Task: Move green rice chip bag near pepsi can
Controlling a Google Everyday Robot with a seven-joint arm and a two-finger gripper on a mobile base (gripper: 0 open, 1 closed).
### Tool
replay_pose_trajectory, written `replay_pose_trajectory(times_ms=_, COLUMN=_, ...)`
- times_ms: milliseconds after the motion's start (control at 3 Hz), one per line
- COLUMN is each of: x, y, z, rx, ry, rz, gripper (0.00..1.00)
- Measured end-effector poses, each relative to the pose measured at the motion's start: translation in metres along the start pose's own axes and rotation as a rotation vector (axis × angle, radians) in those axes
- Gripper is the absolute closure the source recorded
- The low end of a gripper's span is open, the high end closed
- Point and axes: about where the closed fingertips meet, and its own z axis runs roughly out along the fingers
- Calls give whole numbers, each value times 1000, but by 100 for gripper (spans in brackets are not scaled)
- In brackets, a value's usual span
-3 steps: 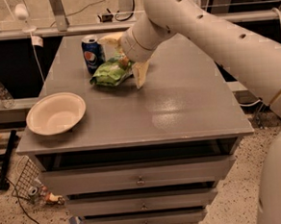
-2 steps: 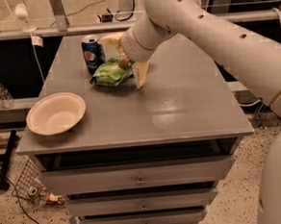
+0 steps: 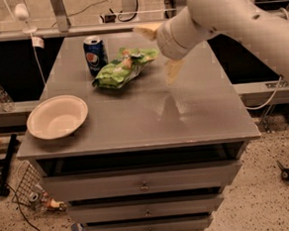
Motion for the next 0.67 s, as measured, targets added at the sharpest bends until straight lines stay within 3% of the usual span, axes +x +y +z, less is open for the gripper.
replay_pose_trajectory(times_ms=667, x=77, y=46, z=-106, rx=51, ry=297, rz=216, gripper=0)
